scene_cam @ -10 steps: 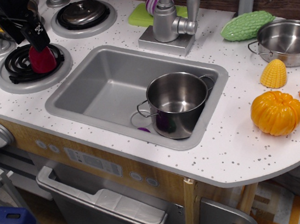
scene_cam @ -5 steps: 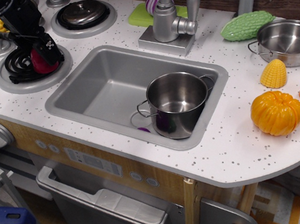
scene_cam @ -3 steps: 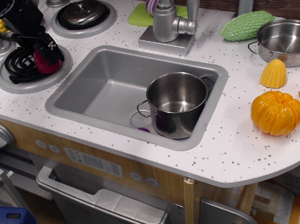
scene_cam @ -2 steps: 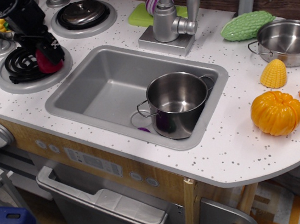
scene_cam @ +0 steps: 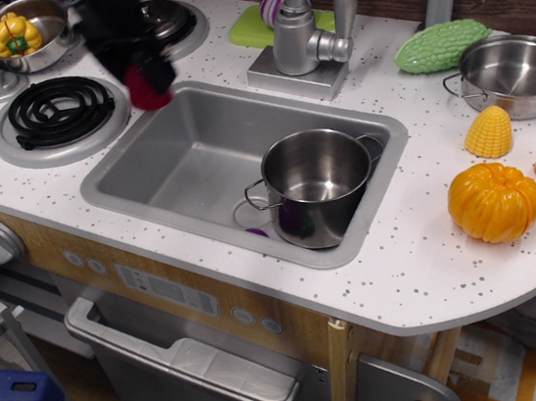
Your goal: Put sweet potato in pot which is in sink
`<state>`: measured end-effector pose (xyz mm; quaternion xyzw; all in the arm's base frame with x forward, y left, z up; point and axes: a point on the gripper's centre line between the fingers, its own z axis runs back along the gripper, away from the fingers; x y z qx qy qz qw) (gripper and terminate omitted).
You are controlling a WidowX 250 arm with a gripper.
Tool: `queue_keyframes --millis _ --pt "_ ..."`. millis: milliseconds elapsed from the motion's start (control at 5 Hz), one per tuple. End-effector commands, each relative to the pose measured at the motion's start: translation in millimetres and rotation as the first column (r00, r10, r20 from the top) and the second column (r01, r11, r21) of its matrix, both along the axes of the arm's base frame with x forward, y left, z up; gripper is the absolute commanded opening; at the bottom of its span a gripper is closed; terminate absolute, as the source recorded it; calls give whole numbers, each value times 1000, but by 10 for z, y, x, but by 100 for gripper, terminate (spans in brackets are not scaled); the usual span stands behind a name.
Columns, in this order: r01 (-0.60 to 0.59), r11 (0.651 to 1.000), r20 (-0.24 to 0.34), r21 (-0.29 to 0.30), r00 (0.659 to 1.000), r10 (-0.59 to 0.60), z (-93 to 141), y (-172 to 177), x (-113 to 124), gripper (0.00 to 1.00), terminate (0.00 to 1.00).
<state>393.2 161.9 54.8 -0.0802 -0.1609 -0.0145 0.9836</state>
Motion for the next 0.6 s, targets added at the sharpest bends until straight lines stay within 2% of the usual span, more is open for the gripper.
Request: queue_keyframes --millis 0,200,400 --pt "-104 994 74 21 992 102 447 -335 151 0 0" --pt "-159 986 54 45 986 157 478 -559 166 0 0" --pt "-190 981 38 34 981 188 468 -651 157 0 0"
